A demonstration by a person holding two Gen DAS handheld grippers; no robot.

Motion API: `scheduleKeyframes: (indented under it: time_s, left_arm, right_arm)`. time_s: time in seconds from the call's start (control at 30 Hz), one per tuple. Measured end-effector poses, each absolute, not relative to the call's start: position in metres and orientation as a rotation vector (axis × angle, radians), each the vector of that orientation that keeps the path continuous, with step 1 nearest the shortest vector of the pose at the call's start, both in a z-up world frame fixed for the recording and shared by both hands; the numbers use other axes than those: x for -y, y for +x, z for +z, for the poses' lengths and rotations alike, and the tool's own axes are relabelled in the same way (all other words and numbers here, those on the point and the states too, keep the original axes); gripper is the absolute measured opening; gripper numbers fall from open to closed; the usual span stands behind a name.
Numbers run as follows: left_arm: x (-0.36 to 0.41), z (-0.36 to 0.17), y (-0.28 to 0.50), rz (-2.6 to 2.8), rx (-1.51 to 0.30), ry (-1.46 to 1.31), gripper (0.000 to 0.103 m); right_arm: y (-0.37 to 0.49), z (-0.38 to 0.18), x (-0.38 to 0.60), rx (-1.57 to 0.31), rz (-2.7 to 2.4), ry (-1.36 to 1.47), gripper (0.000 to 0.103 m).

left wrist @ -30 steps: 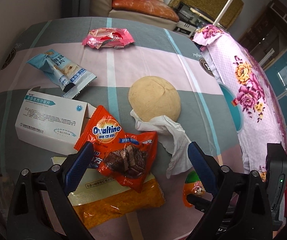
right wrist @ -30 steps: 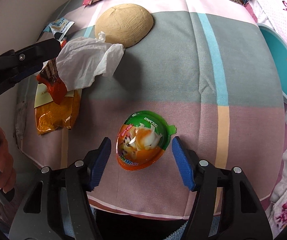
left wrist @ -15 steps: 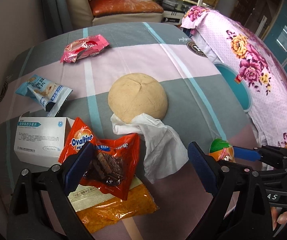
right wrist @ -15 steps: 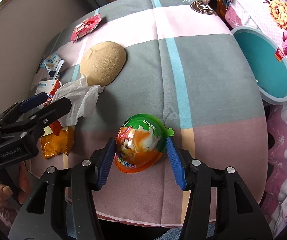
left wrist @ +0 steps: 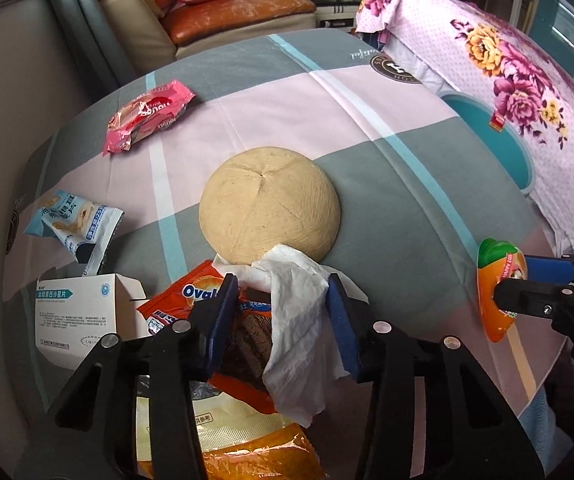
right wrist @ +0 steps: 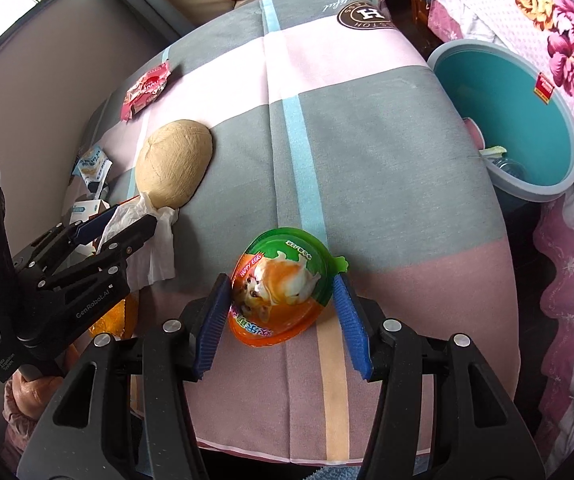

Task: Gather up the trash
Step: 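Grasp the orange jelly cup with the right tool while the left tool grasps the white tissue, then carry the jelly cup and tissue over the teal bin and open both tools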

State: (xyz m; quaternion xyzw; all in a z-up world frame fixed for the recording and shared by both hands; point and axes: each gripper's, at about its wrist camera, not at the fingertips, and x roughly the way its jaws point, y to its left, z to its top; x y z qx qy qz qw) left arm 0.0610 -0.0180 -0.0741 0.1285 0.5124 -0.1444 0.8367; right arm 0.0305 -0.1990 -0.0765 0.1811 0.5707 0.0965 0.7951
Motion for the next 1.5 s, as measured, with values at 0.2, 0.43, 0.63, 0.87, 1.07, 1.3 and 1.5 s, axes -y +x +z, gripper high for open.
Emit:
scheduleKeyframes:
  time_s: [0.2, 0.43, 0.63, 0.87, 1.07, 1.3, 1.5]
  left_arm:
    - [0.012, -0.063, 0.061, -0.437, -1.157, 0.091, 0.022]
    - [0.035, -0.066, 0.057, -0.516, -1.186, 0.101, 0.022]
    - [0.032, -0.069, 0.059, -0.383, -1.164, 0.176, 0.048]
    - [0.014, -0.084, 0.071, -0.272, -1.175, 0.174, 0.074]
    - [0.02, -0.097, 0.074, -0.307, -1.204, 0.16, 0.067]
    - [0.014, -0.091, 0.077, -0.297, -1.189, 0.108, 0.013]
    - [0.012, -0.051, 0.072, -0.367, -1.118, 0.034, 0.012]
  right_arm:
    - [0.035, -0.078, 0.212, -1.211, 0.203, 0.423, 0.05]
    - [0.035, -0.078, 0.236, -1.184, 0.18, 0.471, 0.05]
    - [0.035, -0.08, 0.25, -1.174, 0.173, 0.501, 0.05]
    - [0.041, -0.082, 0.248, -1.175, 0.192, 0.505, 0.05]
    - [0.046, -0.078, 0.243, -1.172, 0.196, 0.493, 0.05]
    - [0.05, -0.073, 0.24, -1.161, 0.186, 0.48, 0.05]
    - [0.053, -0.07, 0.24, -1.149, 0.186, 0.483, 0.05]
